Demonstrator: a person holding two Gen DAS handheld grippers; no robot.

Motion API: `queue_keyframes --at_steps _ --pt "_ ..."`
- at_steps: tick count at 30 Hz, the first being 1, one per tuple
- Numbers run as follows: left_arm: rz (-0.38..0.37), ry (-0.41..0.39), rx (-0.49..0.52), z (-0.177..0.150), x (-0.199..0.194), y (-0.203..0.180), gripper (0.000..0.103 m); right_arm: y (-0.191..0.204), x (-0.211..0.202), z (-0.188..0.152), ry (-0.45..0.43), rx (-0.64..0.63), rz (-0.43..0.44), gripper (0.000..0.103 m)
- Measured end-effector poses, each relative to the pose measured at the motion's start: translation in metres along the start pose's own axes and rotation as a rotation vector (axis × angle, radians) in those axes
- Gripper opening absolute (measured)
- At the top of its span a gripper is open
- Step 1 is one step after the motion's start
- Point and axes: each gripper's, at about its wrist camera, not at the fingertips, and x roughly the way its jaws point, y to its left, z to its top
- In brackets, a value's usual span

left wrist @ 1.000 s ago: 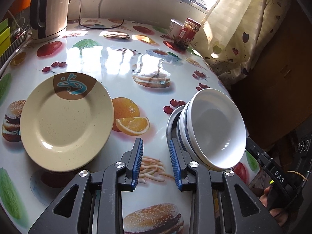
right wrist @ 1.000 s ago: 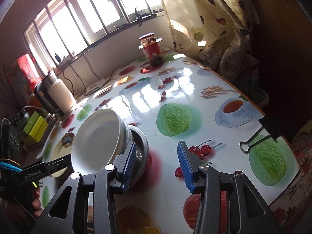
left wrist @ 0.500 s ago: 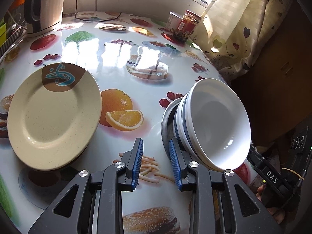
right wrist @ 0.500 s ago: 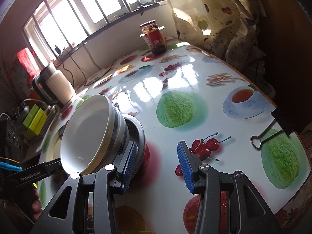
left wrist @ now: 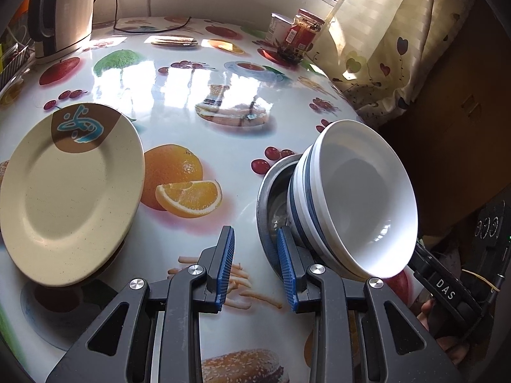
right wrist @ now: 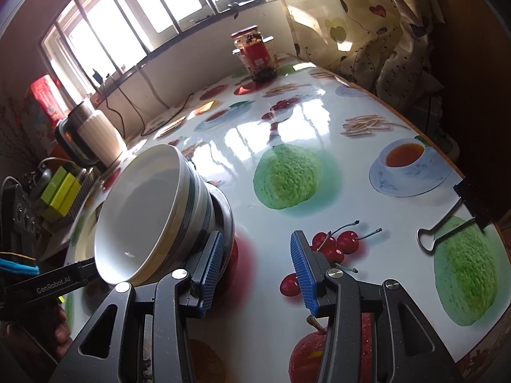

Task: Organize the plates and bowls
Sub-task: 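Close both grippers on the rim of the blue-striped bowl stack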

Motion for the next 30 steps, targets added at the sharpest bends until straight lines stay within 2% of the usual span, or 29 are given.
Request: queue_keyframes --at_steps 10,14,19,30 --pt "-0.052 -0.025 -0.026 -0.002 0.002 0.007 0.029 -0.011 0.006 0.0 0.006 0.041 0.091 0.042" --pt "-0.091 -0.03 -0.033 -0.002 0.004 0.009 0.022 -0.018 0.008 -0.002 0.003 0.095 0.187 0.023" --pt "-0.103 -0.037 -0.036 -0.003 0.003 0.011 0.022 -0.022 0.009 -0.006 -0.008 0.136 0.267 0.017" --pt "-0.141 -0.028 -0.057 -0.001 0.007 0.015 0.021 -0.033 0.015 -0.007 0.007 0.22 0.345 0.017"
